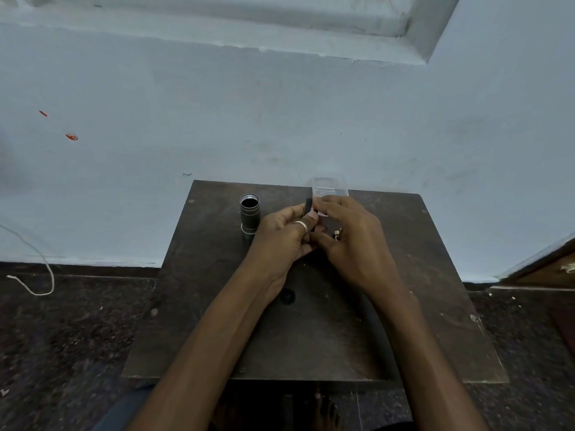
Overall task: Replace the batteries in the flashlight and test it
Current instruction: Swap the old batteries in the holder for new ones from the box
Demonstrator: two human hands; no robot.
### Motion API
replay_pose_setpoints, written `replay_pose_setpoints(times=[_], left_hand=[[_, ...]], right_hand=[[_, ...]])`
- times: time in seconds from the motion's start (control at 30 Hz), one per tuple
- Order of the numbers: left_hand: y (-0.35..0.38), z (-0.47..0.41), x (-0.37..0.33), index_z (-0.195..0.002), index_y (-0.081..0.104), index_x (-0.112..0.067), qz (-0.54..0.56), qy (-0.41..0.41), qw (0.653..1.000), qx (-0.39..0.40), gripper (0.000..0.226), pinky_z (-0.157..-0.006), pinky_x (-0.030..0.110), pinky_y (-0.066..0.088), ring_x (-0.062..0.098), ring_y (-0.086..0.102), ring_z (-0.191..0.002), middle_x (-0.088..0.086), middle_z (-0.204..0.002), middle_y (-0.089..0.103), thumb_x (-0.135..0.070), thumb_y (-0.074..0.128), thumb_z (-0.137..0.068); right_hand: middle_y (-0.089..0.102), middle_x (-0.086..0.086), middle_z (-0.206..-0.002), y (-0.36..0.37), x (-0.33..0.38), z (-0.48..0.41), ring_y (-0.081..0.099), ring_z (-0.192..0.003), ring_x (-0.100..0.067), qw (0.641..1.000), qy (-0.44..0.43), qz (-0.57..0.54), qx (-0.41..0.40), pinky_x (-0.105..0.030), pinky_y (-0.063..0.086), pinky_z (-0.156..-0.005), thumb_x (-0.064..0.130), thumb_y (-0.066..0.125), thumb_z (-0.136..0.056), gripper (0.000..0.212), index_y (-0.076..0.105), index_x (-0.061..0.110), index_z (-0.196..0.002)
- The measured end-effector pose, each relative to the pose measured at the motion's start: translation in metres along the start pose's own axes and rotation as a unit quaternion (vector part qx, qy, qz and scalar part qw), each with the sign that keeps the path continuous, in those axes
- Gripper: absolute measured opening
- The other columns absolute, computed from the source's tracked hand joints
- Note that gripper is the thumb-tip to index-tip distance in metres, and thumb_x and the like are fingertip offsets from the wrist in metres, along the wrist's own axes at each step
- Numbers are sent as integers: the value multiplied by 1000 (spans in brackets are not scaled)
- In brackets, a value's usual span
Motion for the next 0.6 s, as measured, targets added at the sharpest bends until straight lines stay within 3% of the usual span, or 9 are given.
replay_pose_setpoints(times=[0.13, 0.23, 0.3, 0.43, 0.5, 0.6], left_hand=[[0, 1, 0, -121, 66, -7, -7, 1, 1000, 3, 25, -87, 31, 59, 16, 70, -96, 18, -114, 72, -8, 56, -98], [0, 2, -1, -119, 66, -8, -2, 14, 1000, 9, 23, -89, 33, 59, 16, 71, -101, 13, -113, 74, -6, 58, -97], [1, 3, -2, -115, 67, -13, -13, 29, 999, 13, 22, -90, 33, 58, 16, 72, -102, 9, -113, 74, -7, 60, -96], [5, 6, -3, -114, 68, -19, -60, 74, 995, 16, 26, -89, 31, 58, 11, 73, -98, 3, -107, 76, -2, 62, -94], [5, 7, -5, -108, 68, -24, -89, 109, 990, 7, 35, -87, 31, 59, 5, 72, -93, -5, -98, 76, 6, 59, -92], [5, 11, -11, -109, 66, -25, -168, 169, 971, -1, 43, -77, 14, 54, -5, 70, -90, -17, -89, 75, 11, 59, -88]], right_hand=[[66, 1, -128, -3, 0, -1, 54, -110, 1, 999, 22, -23, 19, -1, 40, -89, 6, 79, -81, 56, 65, 16, -133], [69, 9, -124, -10, -8, -1, 64, -110, -1, 983, 109, -143, 32, -27, 56, -90, 9, 73, -86, 50, 64, 24, -133], [74, 8, -109, -15, -12, 0, 71, -99, -4, 962, 159, -222, 4, -34, 59, -88, 12, 69, -90, 38, 67, 21, -127], [78, 6, -89, -15, -12, -1, 74, -85, -6, 948, 201, -240, -51, -31, 60, -78, 32, 76, -88, 23, 76, 20, -107], [78, 5, -85, -13, -10, -3, 74, -80, -8, 951, 202, -226, -58, -28, 60, -75, 28, 82, -83, 22, 76, 19, -102], [77, 7, -83, -13, -6, -4, 73, -75, -7, 952, 184, -236, -60, -25, 60, -72, 18, 84, -80, 17, 75, 23, -94]])
Point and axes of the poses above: each hand's wrist, its own z-axis away from the middle knuckle, its own y-axis out of the palm, x = y × z, the point moved 4 cm from there along -z, towards the middle knuckle
